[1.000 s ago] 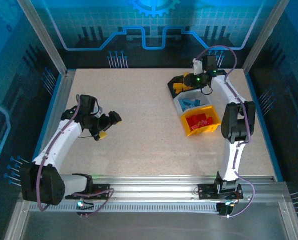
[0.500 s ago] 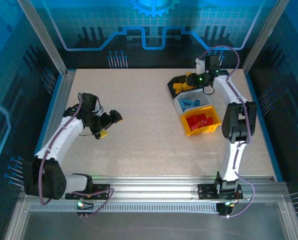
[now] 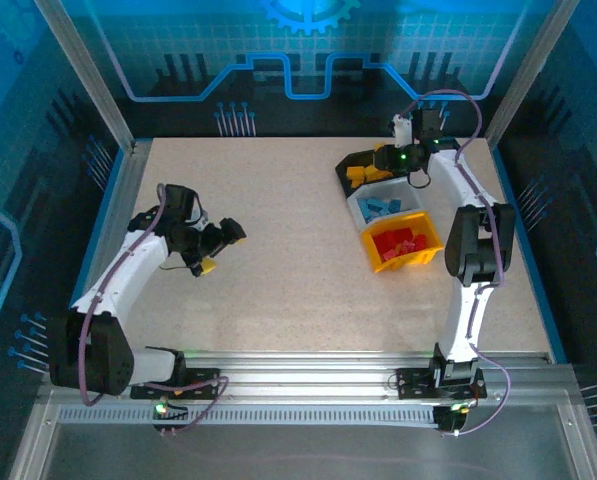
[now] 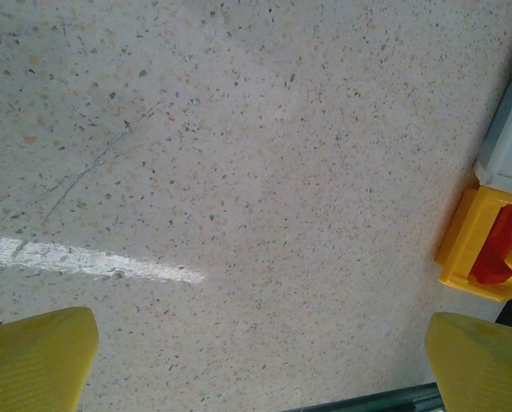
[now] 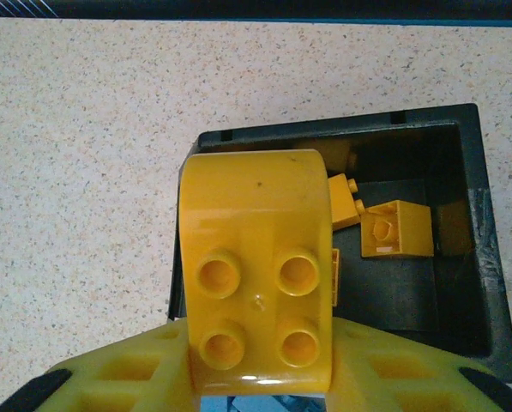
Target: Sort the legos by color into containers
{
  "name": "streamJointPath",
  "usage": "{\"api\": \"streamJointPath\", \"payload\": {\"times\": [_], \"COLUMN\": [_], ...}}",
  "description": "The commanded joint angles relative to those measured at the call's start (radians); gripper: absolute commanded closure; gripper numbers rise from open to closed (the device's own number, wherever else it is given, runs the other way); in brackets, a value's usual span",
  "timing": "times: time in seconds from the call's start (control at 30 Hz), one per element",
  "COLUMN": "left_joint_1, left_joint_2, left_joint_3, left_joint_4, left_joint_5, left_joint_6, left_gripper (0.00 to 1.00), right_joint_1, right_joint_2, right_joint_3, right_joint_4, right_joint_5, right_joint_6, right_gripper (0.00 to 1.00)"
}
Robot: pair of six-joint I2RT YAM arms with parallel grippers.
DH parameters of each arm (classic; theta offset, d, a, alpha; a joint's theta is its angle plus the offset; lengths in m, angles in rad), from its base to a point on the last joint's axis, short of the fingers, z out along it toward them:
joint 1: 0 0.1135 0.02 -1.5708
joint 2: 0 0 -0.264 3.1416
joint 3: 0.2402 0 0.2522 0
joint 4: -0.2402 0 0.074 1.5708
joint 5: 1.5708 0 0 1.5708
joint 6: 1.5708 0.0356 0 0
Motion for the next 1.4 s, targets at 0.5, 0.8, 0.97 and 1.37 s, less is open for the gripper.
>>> {"api": "streamJointPath", "payload": {"times": [0.5, 0.8, 0.97, 1.37], "left_joint_1": [0.009, 0.009, 0.009, 0.009], "left_joint_2": [0.002, -0.023, -0.053, -0.171], "left_joint_3": [0.019, 0.016, 0.000, -0.024], "left_joint_4": [0.001, 0.000, 0.004, -0.012], "left_joint_5": [0.013, 0.007, 0.002, -0.020], "left_joint_6": [-0.012, -0.028, -0.046, -0.067], "left_gripper": [0.01, 0.01, 0.01, 0.01], "right_joint_1": [0.008, 0.006, 0.004, 0.001], "right_joint_2": [0.034, 0.015, -0.003, -0.177], "right_joint_3": [0.053, 0.044, 0.037, -0.151], "right_joint_4": [-0.006, -0.010, -0.007, 0.066], "right_joint_5": [0.022, 0.015, 0.007, -0.038], "right_joint_6": [0.010, -0.003, -0.003, -0.004], "right_gripper": [0.38, 0.37, 0.37, 0.36]}}
